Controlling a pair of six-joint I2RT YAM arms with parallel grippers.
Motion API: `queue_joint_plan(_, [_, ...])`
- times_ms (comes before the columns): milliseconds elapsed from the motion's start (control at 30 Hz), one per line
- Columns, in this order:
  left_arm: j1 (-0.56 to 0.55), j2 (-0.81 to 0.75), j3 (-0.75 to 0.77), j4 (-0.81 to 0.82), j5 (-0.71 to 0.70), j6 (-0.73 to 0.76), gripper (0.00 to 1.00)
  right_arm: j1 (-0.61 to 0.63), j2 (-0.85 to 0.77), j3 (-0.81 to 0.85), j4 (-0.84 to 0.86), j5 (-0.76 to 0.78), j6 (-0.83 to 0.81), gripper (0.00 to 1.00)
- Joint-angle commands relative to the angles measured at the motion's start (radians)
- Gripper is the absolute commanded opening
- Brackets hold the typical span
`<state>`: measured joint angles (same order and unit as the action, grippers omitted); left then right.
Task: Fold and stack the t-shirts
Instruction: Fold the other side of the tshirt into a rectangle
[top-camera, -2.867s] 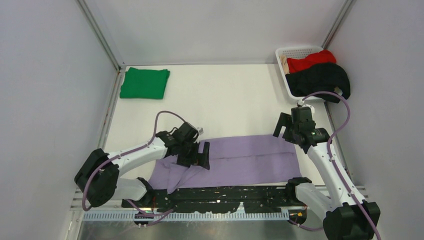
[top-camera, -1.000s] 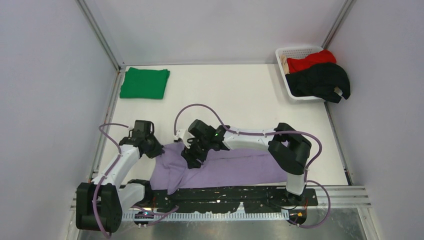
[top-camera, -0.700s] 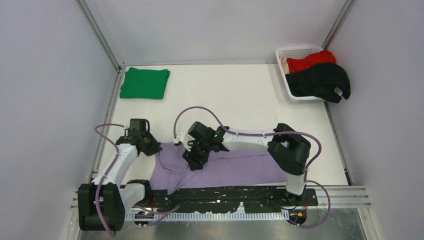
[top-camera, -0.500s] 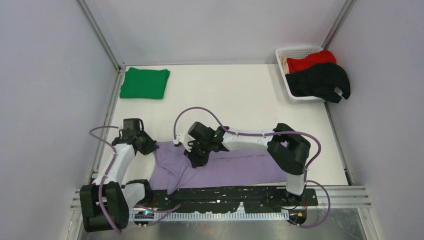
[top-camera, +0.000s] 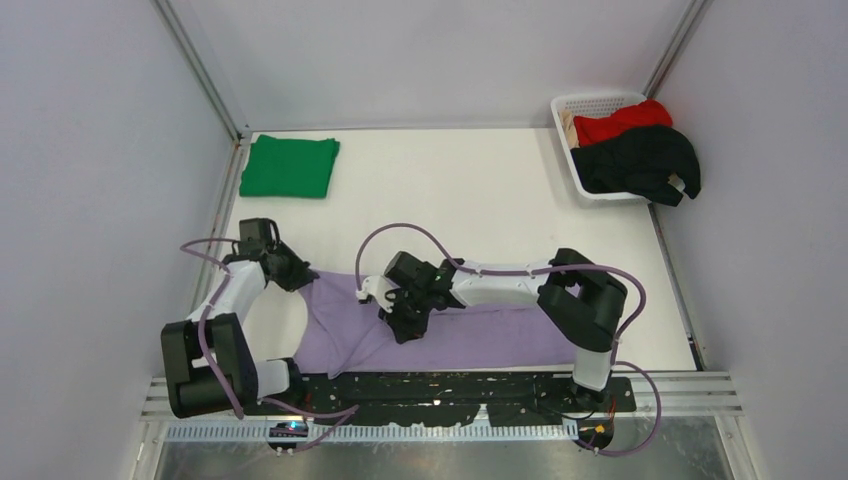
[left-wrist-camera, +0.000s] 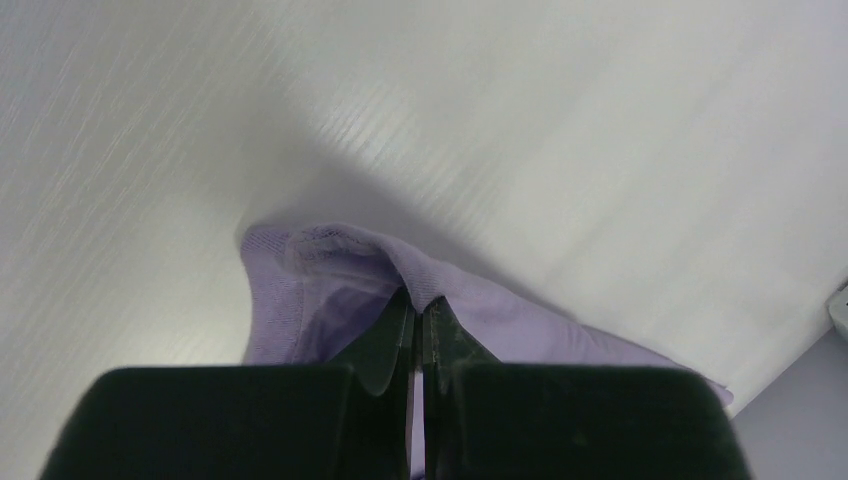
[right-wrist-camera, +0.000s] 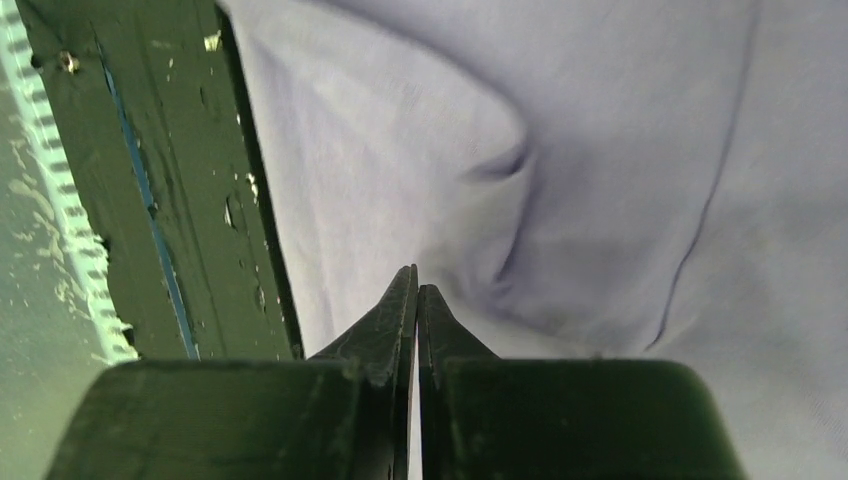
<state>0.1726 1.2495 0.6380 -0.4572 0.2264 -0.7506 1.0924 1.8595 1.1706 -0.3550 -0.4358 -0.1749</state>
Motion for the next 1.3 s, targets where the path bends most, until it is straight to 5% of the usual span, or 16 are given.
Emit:
queue_joint_plan(0, [0.011, 0.086, 0.095, 0.078, 0.038, 0.048, 0.0, 0.008, -0.113, -0.058, 0.017, 0.008, -0.041, 0.05])
queue_joint_plan(233, [0.011, 0.21, 0.177, 0.098, 0.119, 0.093, 0.0, 0.008, -0.178, -0.116, 0.051, 0.024, -0.036, 0.05])
queue_joint_plan(467, [0.011, 0.226, 0.182, 0.099, 0.133, 0.103, 0.0, 0.009, -0.133, -0.018, 0.218, 0.135, 0.005, 0.56])
queue_joint_plan(633, [0.011, 0.239, 0.195, 0.101, 0.148, 0.103, 0.0, 0.009, -0.047, 0.094, 0.216, 0.146, -0.045, 0.63])
queue_joint_plan(1067, [0.011, 0.255, 0.214, 0.09, 0.144, 0.109, 0.0, 0.009, 0.105, 0.167, 0.157, 0.166, -0.074, 0.59])
queue_joint_plan(1133, [0.011, 0.256, 0.215, 0.089, 0.139, 0.111, 0.0, 0.009, 0.106, 0.161, 0.152, 0.163, -0.076, 0.53])
queue_joint_plan(1267, [0.011, 0.264, 0.23, 0.08, 0.127, 0.115, 0.0, 0.009, 0.09, 0.138, 0.147, 0.143, -0.077, 0.18])
